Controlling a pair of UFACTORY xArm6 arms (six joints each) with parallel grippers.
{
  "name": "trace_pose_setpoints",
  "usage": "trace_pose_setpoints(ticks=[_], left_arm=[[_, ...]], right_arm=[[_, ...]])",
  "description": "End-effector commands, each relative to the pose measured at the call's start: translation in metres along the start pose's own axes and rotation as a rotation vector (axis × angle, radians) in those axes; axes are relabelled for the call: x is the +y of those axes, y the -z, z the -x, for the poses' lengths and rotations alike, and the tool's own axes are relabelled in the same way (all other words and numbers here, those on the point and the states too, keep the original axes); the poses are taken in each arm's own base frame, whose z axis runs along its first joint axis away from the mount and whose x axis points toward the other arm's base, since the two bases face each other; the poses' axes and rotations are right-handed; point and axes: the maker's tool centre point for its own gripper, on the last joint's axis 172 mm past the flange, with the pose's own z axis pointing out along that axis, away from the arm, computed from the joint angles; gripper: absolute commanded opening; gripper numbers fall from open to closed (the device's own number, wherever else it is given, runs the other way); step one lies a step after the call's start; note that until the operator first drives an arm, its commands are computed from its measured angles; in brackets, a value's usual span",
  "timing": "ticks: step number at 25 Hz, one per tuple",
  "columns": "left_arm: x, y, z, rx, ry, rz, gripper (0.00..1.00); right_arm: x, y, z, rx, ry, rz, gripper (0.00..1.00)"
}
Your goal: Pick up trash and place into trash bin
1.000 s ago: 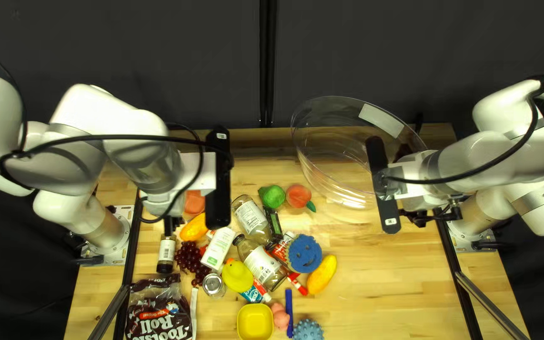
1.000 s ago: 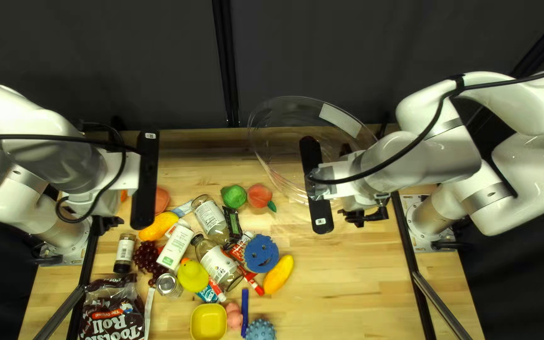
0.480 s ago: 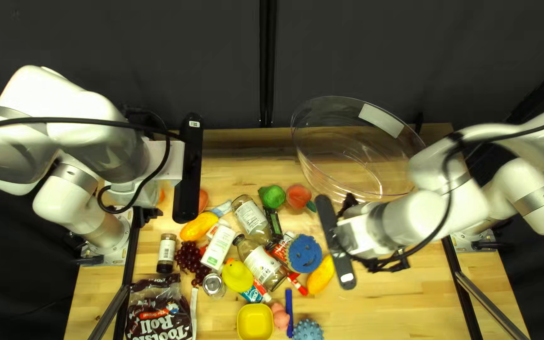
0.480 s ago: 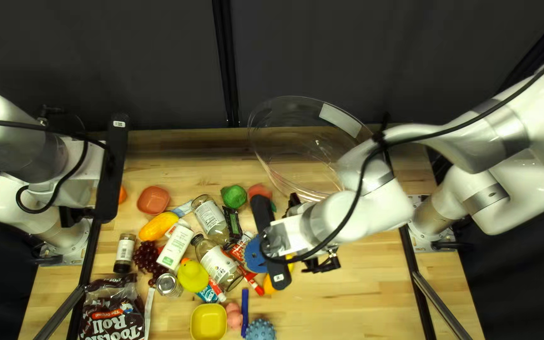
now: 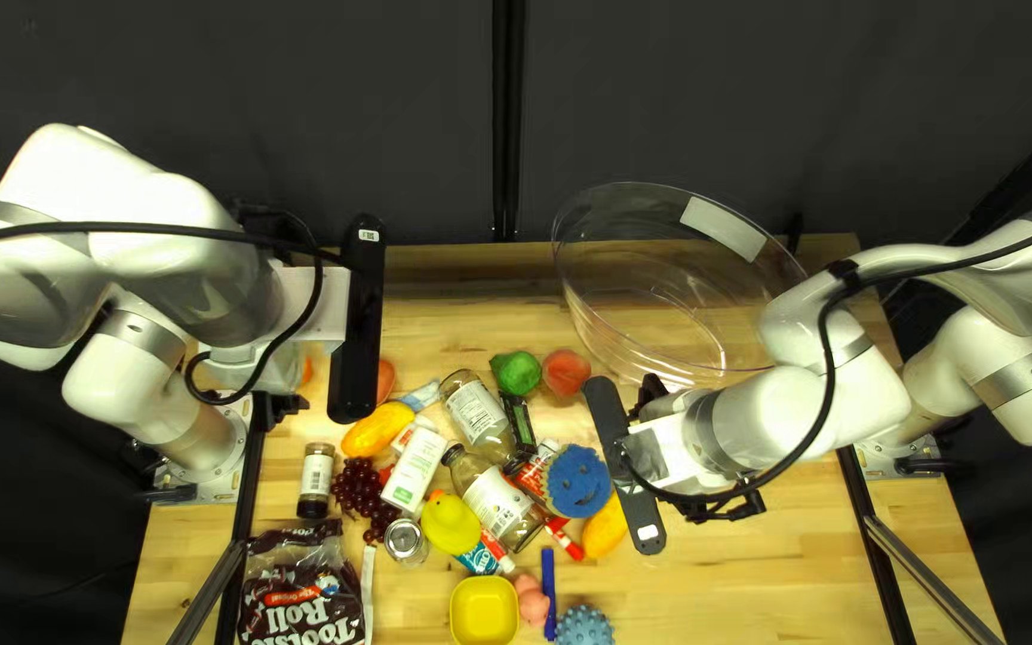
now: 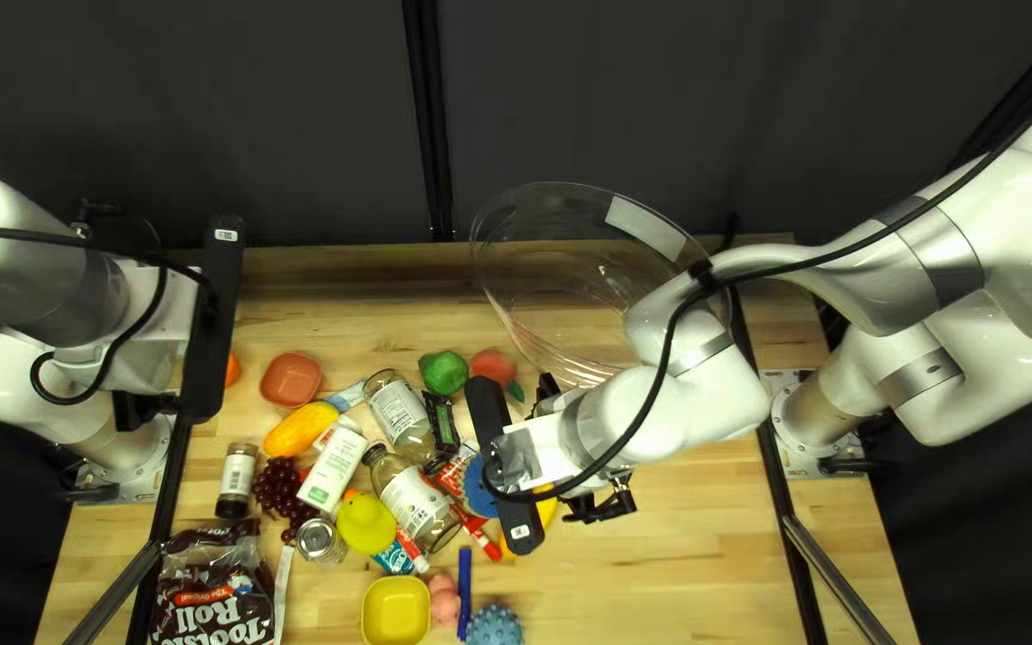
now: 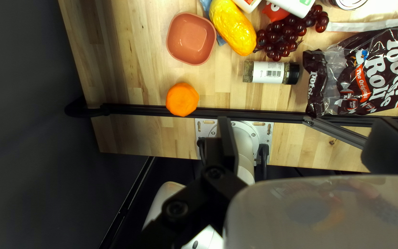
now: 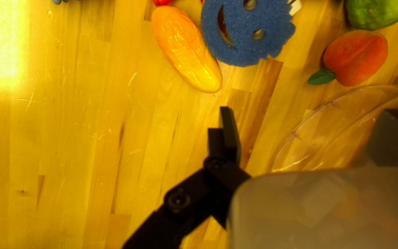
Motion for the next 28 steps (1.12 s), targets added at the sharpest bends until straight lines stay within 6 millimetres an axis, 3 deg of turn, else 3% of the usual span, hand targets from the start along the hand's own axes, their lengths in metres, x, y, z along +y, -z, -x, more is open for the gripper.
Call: trace_pose_setpoints(ticks=[1,7,11,15,22,28], left_arm=[[0.0,0.0,0.0,0.0,0.0,0.0,1.0],[0.0,0.0,0.0,0.0,0.0,0.0,1.0],[0.0,0.0,0.0,0.0,0.0,0.0,1.0],[0.0,0.0,0.0,0.0,0.0,0.0,1.0],[0.0,0.0,0.0,0.0,0.0,0.0,1.0],[0.0,0.0,0.0,0.0,0.0,0.0,1.0]], right_arm=[[-0.009,-0.003,-0.001,-0.034,0.027,-0.008,1.0],[-0.036,-0.038,-0.022,-0.092,0.192,-0.088,1.0],[-0.031,-0.058,-0.044,-0.053,0.267,-0.121,1.0],[-0.017,-0.094,-0.069,-0.045,0.316,-0.173,1.0],[0.004,-0.123,-0.069,-0.028,0.324,-0.182,1.0],[0.008,-0.139,-0.063,-0.044,0.31,-0.214,1.0]])
